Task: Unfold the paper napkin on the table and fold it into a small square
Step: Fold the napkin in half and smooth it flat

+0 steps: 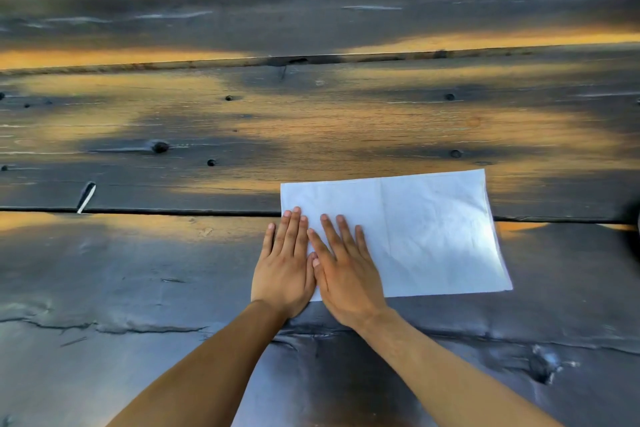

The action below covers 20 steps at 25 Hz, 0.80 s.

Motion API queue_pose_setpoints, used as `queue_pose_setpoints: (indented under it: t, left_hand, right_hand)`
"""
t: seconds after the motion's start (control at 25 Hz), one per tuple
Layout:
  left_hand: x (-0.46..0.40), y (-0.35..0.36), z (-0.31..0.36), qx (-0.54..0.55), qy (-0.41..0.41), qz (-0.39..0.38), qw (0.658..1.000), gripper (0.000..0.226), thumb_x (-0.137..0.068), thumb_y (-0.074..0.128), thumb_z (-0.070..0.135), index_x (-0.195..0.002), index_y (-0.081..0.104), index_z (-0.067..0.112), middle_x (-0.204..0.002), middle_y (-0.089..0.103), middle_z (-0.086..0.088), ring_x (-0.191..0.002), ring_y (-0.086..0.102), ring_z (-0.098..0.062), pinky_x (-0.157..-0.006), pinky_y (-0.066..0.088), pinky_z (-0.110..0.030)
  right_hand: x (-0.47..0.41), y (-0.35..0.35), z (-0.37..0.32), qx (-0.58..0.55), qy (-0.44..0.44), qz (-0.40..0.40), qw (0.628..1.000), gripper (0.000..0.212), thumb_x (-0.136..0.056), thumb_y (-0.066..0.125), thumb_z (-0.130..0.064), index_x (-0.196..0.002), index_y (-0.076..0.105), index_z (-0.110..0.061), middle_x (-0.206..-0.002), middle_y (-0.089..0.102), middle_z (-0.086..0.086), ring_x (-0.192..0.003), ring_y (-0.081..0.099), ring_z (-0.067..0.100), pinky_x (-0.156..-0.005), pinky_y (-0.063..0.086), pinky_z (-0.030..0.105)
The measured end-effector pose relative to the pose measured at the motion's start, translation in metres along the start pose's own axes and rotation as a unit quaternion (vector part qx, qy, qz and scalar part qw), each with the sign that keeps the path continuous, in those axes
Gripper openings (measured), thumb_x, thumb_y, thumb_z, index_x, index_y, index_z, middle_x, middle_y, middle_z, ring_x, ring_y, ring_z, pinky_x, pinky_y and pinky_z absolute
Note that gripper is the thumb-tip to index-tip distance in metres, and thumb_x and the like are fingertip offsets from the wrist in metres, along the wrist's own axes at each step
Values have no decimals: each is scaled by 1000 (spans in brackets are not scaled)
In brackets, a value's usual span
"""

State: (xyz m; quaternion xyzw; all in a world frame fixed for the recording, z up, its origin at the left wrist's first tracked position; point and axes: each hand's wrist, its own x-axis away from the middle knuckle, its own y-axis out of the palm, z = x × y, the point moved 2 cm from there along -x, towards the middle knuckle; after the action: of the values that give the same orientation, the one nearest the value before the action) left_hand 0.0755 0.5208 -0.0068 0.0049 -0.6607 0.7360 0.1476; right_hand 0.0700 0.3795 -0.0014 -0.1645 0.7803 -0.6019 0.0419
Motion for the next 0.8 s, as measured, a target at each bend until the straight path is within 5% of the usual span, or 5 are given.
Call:
queue_pose_setpoints:
  t: [0.2, 0.44, 0.64, 0.8]
  left_hand:
    - [0, -1, -1, 9, 0, -5, 1000, 67, -104, 17, 42, -159, -1, 8, -169, -9, -6, -155, -15, -19, -127, 2, -46]
    - [-1, -2, -1, 16, -7, -11, 1000, 67, -104, 18, 43, -159, 1, 9, -169, -7, -5, -155, -13, -18, -127, 4, -46]
    - [-2, -3, -1, 10, -11, -24, 1000, 70, -103, 15, 49, -159, -3, 10, -168, -12, -4, -154, -18, -16, -126, -2, -44]
    - [-1, -13, -3, 50, 12, -56, 997, 80, -95, -5, 65, -157, -14, 16, -165, -25, -1, -150, -29, -12, -124, -13, -42]
  right_hand:
    - [24, -6, 59, 59, -12, -11, 998, 60, -103, 24, -53, -159, 13, -35, -170, 3, 0, -156, -2, 23, -125, 11, 52]
    - [64, -38, 173, 61, 117, 33, 991, 65, -98, 31, -57, -158, 24, -32, -169, 9, 2, -156, 3, 26, -124, 15, 52]
    - [68, -37, 180, 45, 115, 52, 991, 65, -99, 35, -53, -158, 25, -26, -169, 12, 7, -156, 3, 28, -124, 17, 53]
    - [80, -55, 174, -23, 159, 141, 977, 42, -95, 48, -24, -133, 59, -11, -149, 44, 16, -137, 39, 37, -110, 40, 50]
